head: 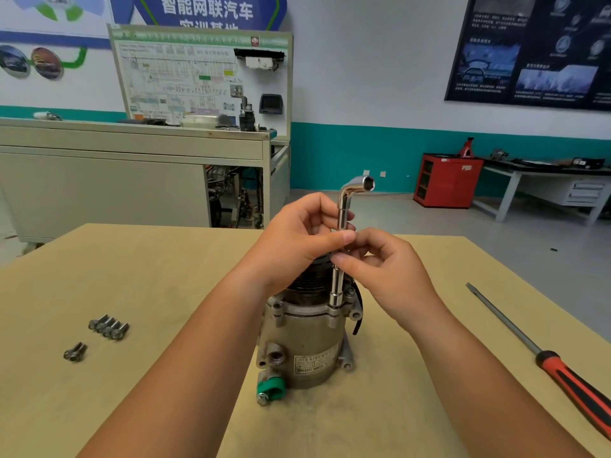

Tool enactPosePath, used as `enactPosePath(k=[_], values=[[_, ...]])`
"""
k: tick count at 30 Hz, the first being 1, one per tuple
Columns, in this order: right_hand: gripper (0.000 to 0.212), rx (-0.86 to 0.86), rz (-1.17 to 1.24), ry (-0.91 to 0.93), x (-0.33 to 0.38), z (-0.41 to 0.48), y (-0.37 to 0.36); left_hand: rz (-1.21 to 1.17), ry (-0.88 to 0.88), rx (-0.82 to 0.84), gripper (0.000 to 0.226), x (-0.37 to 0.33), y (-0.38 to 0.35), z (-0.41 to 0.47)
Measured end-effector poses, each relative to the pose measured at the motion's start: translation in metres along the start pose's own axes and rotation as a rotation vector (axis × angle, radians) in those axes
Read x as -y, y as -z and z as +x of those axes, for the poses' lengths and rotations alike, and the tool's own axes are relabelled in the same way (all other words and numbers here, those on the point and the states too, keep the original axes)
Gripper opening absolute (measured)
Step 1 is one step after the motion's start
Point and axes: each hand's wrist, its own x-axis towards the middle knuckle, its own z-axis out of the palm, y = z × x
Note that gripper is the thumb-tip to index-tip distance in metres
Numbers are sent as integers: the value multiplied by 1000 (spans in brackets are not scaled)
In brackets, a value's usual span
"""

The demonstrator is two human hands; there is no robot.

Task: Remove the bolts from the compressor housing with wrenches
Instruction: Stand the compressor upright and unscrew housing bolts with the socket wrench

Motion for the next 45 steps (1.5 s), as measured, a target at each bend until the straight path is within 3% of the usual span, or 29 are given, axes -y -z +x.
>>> enactPosePath(k=[5,9,12,17,21,31,35,38,45], values=[[21,-84,-83,44,2,-1,-5,7,38,-1,22,-2,0,0],[15,22,-51,48,4,-1,-4,-2,82,8,6,-3,2,1],[12,89,19,-8,2,0,0,-38,103,16,20,-4,1,0],[19,57,40,-27,-4,-3,1,-48,61,-3,25,-4,0,-2],[9,10,-14,-30,-5,-2,0,-10,50,-11,23,-4,-1,-2],[10,-12,-118,40,3,-1,-6,7,60,3,23,-6,0,-2],[14,73,-81,59,4,-2,-4,-31,83,23,13,-9,0,-3],[19,101,-77,46,1,-2,-2,-99,86,44,19,-9,1,-3],[12,30,-34,27,-2,-1,-2,-38,31,0,23,-5,1,-3]])
